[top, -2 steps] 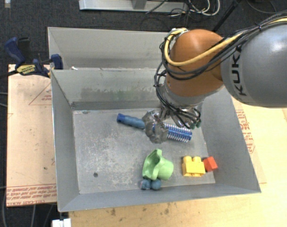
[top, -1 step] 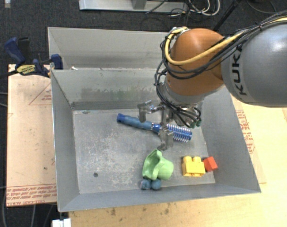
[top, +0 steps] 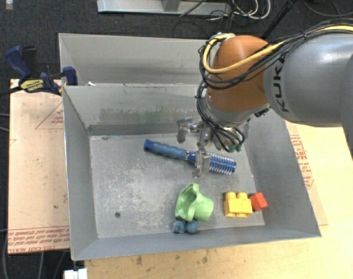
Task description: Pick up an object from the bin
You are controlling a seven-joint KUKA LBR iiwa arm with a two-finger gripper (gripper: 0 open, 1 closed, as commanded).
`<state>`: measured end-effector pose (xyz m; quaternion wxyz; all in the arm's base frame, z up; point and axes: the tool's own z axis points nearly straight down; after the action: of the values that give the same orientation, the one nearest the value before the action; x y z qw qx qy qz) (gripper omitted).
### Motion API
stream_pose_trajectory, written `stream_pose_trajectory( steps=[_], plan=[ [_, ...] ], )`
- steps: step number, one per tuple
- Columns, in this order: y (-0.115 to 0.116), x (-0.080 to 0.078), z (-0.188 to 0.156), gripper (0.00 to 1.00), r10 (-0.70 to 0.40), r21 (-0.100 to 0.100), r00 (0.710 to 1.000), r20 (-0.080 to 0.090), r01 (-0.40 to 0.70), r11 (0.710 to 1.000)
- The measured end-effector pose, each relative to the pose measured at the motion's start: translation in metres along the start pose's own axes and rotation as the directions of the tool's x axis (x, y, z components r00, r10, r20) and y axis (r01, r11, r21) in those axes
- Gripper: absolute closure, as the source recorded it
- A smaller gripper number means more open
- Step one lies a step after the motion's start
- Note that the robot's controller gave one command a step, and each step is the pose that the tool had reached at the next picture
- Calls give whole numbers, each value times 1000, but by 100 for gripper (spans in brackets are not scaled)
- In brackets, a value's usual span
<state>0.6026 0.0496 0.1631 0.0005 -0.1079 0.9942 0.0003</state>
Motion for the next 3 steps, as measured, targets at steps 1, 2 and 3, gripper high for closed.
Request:
stream_pose_trajectory(
  steps=[1, 2, 3],
  plan=[
    [-3, -31, 92, 0, -209, 0, 978, 9, 209, 978],
    [-4, -30, 90, 100, -208, -1, 978, 4, 208, 978],
    [6, -11, -30, 100, -208, 2, 978, 7, 208, 978]
  ],
)
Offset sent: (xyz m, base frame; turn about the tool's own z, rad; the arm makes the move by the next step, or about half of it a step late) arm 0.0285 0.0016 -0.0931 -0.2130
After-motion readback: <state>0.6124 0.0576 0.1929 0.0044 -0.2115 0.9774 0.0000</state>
